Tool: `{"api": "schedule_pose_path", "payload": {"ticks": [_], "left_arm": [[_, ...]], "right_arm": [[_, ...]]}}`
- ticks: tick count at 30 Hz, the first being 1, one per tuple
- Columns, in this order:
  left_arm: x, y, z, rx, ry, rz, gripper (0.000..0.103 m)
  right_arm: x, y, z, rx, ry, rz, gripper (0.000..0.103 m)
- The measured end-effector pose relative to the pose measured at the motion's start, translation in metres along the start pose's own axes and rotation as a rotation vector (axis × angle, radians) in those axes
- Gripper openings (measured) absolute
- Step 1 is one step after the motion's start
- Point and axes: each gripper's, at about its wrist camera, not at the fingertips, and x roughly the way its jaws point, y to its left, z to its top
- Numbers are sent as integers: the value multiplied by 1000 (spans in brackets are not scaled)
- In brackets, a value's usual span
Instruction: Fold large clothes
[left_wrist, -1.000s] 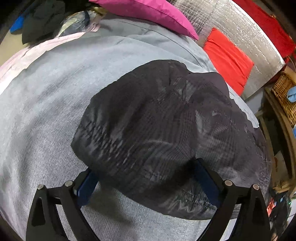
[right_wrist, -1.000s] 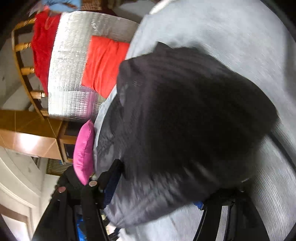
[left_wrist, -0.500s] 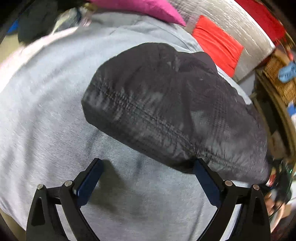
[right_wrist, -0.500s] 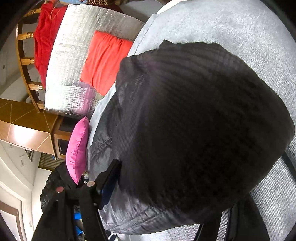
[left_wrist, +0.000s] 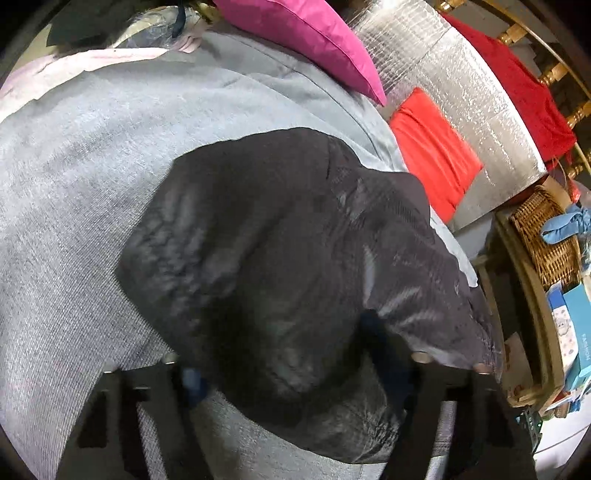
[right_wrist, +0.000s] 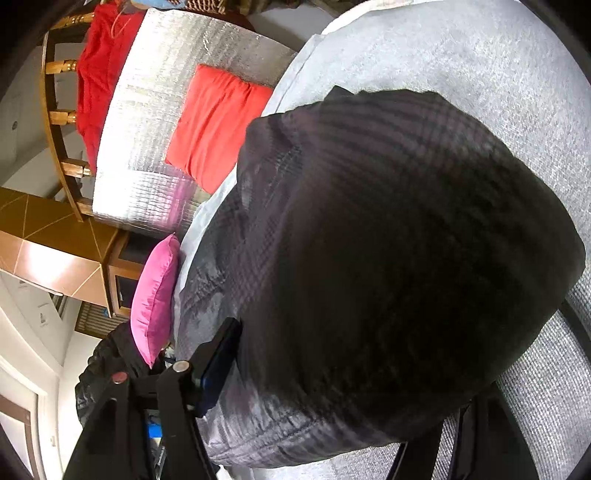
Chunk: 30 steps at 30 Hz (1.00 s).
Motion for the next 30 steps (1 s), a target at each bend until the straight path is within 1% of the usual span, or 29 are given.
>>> {"api": "schedule_pose_path", "payload": {"ticks": [1,2,4,6,7,10,13,16,21,23,24,30], "left_arm": [[-2,3,0,-9,-4,-16,57],[-4,4,-1,-13,-8,-29,54],[-9,0,-3,13,-20,-24,46],[-16,-5,-7,39,-35,-19,41],[-19,-7,-9,42,-39,-22,38],[-38,-4,-18,30,-41,-43,35],[-59,-1,-32,30,-39,-48,33],[-74,1,-35,36,-44,-53,33],[-83,8,-46,33,-25,-50,33],[-94,12,-58,43,-20,-37,33],[-92,11,-60,47,-20,-32,33],[-113,16,-74,76,-33,0,33]], "right_arm": [[0,2,-2,-11,-8,-12,66],[-1,4,-3,-29,-14,-30,64],[-2,10,-5,-71,-26,-56,56],[-5,17,-7,-115,-42,-68,51],[-8,20,-8,-132,-51,-68,48],[-16,31,-11,-193,-83,-71,43],[-26,34,-13,-217,-99,-66,42],[-39,35,-17,-235,-98,-66,41],[-62,33,-32,-286,-56,-81,41],[-71,29,-39,-300,-44,-82,41],[-75,25,-43,-303,-38,-83,41],[-100,6,-69,-296,-19,-58,41]]}}
